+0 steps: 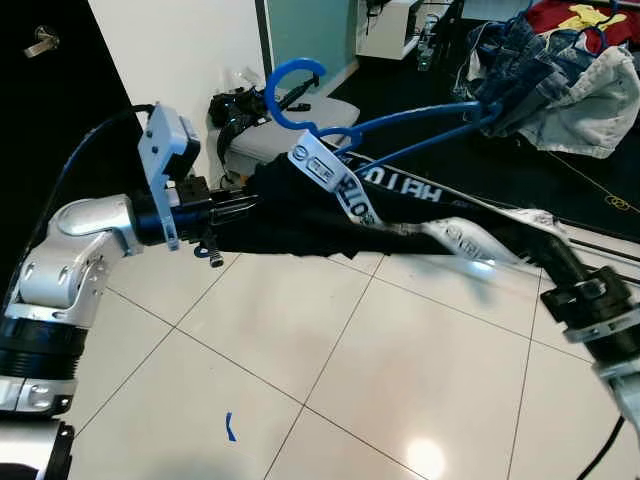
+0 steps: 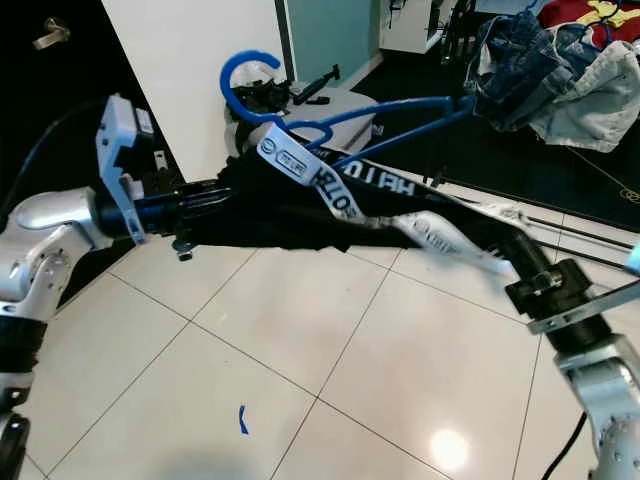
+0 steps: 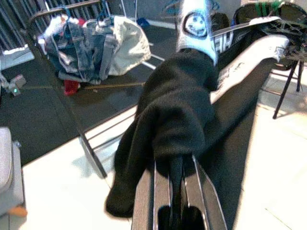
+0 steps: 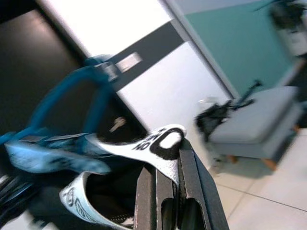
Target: Hang hanger
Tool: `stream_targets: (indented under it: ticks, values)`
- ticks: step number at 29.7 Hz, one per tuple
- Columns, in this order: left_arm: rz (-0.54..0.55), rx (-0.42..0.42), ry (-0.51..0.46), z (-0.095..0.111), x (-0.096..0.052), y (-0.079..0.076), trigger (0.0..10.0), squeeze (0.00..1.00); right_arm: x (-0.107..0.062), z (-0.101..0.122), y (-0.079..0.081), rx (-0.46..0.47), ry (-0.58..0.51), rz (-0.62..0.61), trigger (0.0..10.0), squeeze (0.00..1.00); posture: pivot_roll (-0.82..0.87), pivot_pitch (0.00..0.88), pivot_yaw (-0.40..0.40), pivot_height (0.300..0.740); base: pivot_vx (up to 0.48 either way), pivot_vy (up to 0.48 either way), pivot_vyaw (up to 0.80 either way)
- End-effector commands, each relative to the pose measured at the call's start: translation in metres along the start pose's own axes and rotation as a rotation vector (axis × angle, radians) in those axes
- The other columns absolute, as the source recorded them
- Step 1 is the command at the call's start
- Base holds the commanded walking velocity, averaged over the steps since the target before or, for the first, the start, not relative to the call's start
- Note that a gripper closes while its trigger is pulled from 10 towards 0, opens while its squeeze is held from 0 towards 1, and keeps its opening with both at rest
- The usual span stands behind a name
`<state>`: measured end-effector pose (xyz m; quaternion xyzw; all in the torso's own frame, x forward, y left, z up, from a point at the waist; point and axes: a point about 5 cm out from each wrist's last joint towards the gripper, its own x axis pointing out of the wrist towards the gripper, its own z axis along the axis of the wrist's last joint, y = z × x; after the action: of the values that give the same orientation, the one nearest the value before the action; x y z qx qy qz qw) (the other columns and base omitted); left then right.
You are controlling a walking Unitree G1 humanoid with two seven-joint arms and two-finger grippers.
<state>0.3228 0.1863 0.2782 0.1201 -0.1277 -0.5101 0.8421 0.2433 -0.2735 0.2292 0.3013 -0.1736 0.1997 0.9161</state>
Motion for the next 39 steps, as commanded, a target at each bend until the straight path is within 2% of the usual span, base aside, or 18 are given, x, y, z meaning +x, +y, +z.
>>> stream_targets:
  ticks: [1,2,3,5,6,7,8,9,11,14,15,17,19,22,24,26,35,39]
  values:
    - [0.028,-0.010,-0.019,0.003,-0.018,0.006,4.3,0.00,-0.004,0.003,-0.012,-0.012,-0.017,-0.089,0.0,0.00,-0.03,0.119,0.068,0.740,0.000,0.000,0.00]
    - [0.028,-0.010,-0.019,0.003,-0.018,0.006,4.3,0.00,-0.004,0.003,-0.012,-0.012,-0.017,-0.089,0.0,0.00,-0.03,0.119,0.068,0.740,0.000,0.000,0.00]
    - [-0.086,-0.065,-0.139,0.016,-0.022,-0.006,9.0,0.00,-0.002,-0.006,-0.021,0.001,0.026,-0.151,0.0,0.00,-0.02,0.115,0.059,0.740,0.000,0.000,0.00]
    - [-0.086,-0.065,-0.139,0.016,-0.022,-0.006,9.0,0.00,-0.002,-0.006,-0.021,0.001,0.026,-0.151,0.0,0.00,-0.02,0.115,0.059,0.740,0.000,0.000,0.00]
    - [-0.165,-0.081,-0.174,0.019,-0.023,-0.016,10.0,0.00,-0.001,-0.010,-0.023,0.005,0.044,-0.172,0.0,0.00,-0.02,0.113,0.056,0.740,0.000,0.000,0.00]
    - [-0.248,-0.086,-0.169,0.019,-0.023,-0.027,10.0,0.00,0.001,-0.012,-0.024,0.014,0.050,-0.185,0.0,0.00,-0.02,0.112,0.055,0.740,0.000,0.000,0.00]
    - [-0.248,-0.086,-0.169,0.019,-0.023,-0.027,10.0,0.00,0.001,-0.012,-0.024,0.014,0.050,-0.185,0.0,0.00,-0.02,0.112,0.055,0.740,0.000,0.000,0.00]
    - [-0.296,-0.087,-0.158,0.017,-0.023,-0.034,10.0,0.00,0.002,-0.013,-0.025,0.020,0.051,-0.191,0.0,0.00,-0.02,0.112,0.055,0.740,0.000,0.000,0.00]
    - [-0.389,-0.079,-0.078,0.006,-0.021,-0.048,10.0,0.00,0.006,-0.013,-0.024,0.029,0.045,-0.191,0.0,0.00,-0.02,0.113,0.055,0.740,0.000,0.000,0.00]
    - [-0.416,-0.079,-0.051,0.002,-0.021,-0.052,10.0,0.00,0.007,-0.012,-0.024,0.030,0.045,-0.193,0.0,0.00,-0.02,0.113,0.055,0.740,0.000,0.000,0.00]
    - [-0.435,-0.065,-0.007,-0.004,-0.020,-0.056,10.0,0.00,0.008,-0.012,-0.024,0.030,0.044,-0.194,0.0,0.00,-0.02,0.115,0.056,0.740,0.000,0.000,0.00]
    - [-0.435,-0.065,-0.007,-0.004,-0.020,-0.056,10.0,0.00,0.008,-0.012,-0.024,0.030,0.044,-0.194,0.0,0.00,-0.02,0.115,0.056,0.740,0.000,0.000,0.00]
    - [-0.382,0.001,0.075,-0.013,-0.012,-0.052,10.0,0.00,0.010,-0.011,-0.022,0.031,0.044,-0.190,0.0,0.00,-0.02,0.117,0.057,0.740,0.000,0.000,0.00]
    - [-0.382,0.001,0.075,-0.013,-0.012,-0.052,10.0,0.00,0.010,-0.011,-0.022,0.031,0.044,-0.190,0.0,0.00,-0.02,0.117,0.057,0.740,0.000,0.000,0.00]
    - [-0.341,0.038,0.105,-0.016,-0.008,-0.048,10.0,0.00,0.011,-0.010,-0.020,0.030,0.045,-0.185,0.0,0.00,-0.02,0.119,0.058,0.740,0.000,0.000,0.00]
    - [-0.233,0.127,0.165,-0.019,-0.002,-0.037,10.0,0.00,0.013,-0.007,-0.017,0.025,0.039,-0.179,0.0,0.00,-0.03,0.123,0.060,0.740,0.000,0.000,0.00]
    - [-0.099,0.229,0.244,-0.022,-0.004,-0.020,10.0,0.00,0.013,0.000,-0.019,0.016,0.019,-0.190,0.0,0.00,-0.03,0.125,0.060,0.740,0.000,0.000,0.00]
    - [-0.087,0.250,0.267,-0.024,-0.006,-0.018,10.0,0.00,0.013,0.001,-0.020,0.014,0.017,-0.196,0.0,0.00,-0.03,0.126,0.059,0.740,0.000,0.000,0.00]
